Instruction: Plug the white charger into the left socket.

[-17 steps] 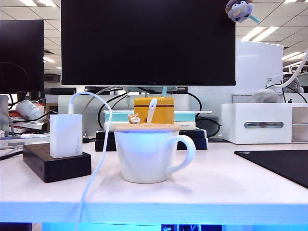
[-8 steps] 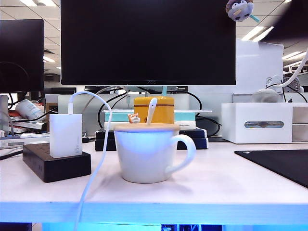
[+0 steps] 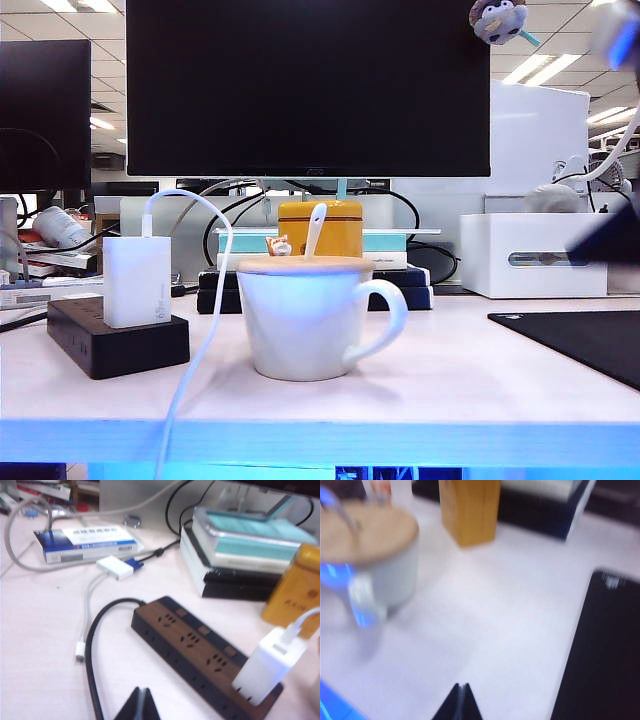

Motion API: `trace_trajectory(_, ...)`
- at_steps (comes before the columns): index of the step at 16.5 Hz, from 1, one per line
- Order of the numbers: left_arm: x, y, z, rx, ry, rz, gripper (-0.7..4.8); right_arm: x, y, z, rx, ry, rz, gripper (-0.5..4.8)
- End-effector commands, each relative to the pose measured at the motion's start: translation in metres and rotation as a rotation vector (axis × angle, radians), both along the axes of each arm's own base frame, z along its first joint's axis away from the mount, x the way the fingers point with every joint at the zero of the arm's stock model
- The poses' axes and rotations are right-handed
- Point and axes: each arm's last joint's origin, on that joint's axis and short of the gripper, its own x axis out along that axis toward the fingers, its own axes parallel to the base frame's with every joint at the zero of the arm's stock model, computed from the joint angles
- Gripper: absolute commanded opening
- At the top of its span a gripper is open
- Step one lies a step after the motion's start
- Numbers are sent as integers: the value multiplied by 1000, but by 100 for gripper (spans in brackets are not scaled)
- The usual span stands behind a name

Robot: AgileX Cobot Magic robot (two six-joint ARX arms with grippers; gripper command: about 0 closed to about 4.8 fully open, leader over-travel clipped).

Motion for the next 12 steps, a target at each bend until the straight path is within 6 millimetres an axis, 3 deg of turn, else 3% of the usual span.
trace_trajectory(1, 5, -1, -18, 74, 5, -19, -5, -3, -3, -16, 16, 41, -32, -5)
trace_trajectory(4, 8, -2, -27, 115, -8, -46, -5, -6, -5, -29, -29, 115, -33, -5)
trace_trajectory(12, 8, -1, -28, 185, -14, -50, -5, -7, -5, -30, -30, 119, -31, 0)
